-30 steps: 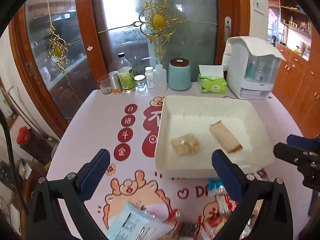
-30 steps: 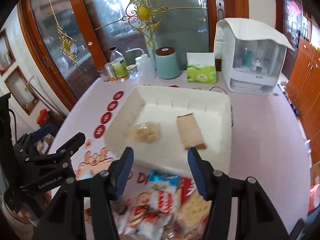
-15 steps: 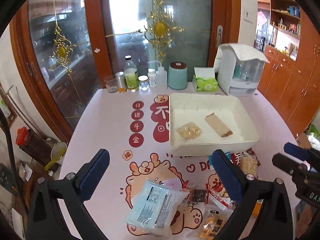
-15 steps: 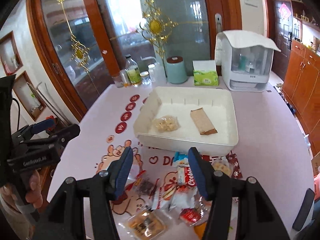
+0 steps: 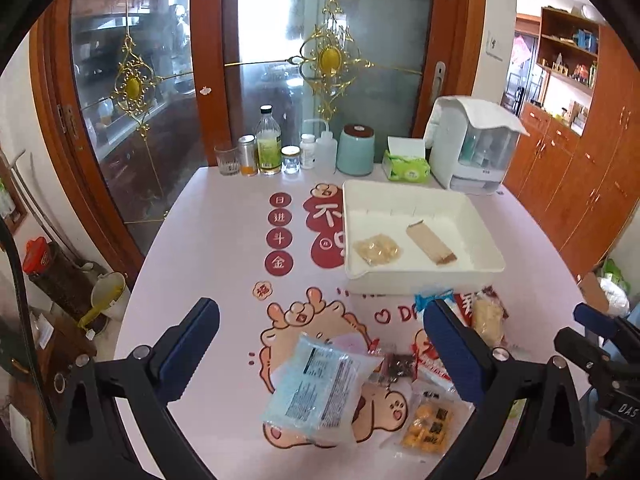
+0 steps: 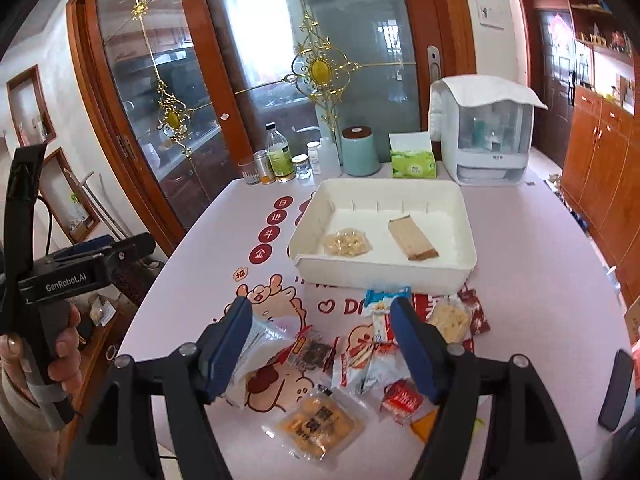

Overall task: Organize snacks
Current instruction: 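Grasp the blue-white bag with the left gripper while the right grasps the yellow-printed cake pack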

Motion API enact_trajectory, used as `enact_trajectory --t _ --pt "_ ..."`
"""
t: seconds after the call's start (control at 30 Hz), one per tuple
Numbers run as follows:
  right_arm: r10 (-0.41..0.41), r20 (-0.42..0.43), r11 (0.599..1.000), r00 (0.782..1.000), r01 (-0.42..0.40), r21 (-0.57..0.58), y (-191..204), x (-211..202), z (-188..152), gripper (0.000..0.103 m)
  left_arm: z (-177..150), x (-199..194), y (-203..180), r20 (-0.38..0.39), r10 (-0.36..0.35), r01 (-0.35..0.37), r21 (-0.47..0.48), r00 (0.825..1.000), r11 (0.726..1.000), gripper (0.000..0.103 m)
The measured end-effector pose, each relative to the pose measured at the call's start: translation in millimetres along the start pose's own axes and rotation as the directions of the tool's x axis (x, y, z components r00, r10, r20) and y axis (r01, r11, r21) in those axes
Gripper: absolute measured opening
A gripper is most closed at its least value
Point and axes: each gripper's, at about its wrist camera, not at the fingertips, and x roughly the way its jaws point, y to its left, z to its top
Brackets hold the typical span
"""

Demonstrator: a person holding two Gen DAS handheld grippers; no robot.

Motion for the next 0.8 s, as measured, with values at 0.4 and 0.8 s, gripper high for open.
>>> enact_trajectory --t 0.4,0.8 --pt "0.005 -0.189 0.998 0.982 0.008 0.064 -6.8 33.6 -53.2 0.09 -55.4 46.6 -9.7 -0.174 -0.021 0.027 0.032 0.984 0.999 0.102" --pt "0.086 -0.444 0.958 0.892 0.049 0.283 -45.7 102.1 -119.5 0.095 -122.6 128.3 -19.5 -0.406 0.007 0.032 0.089 0.914 0.996 0.102"
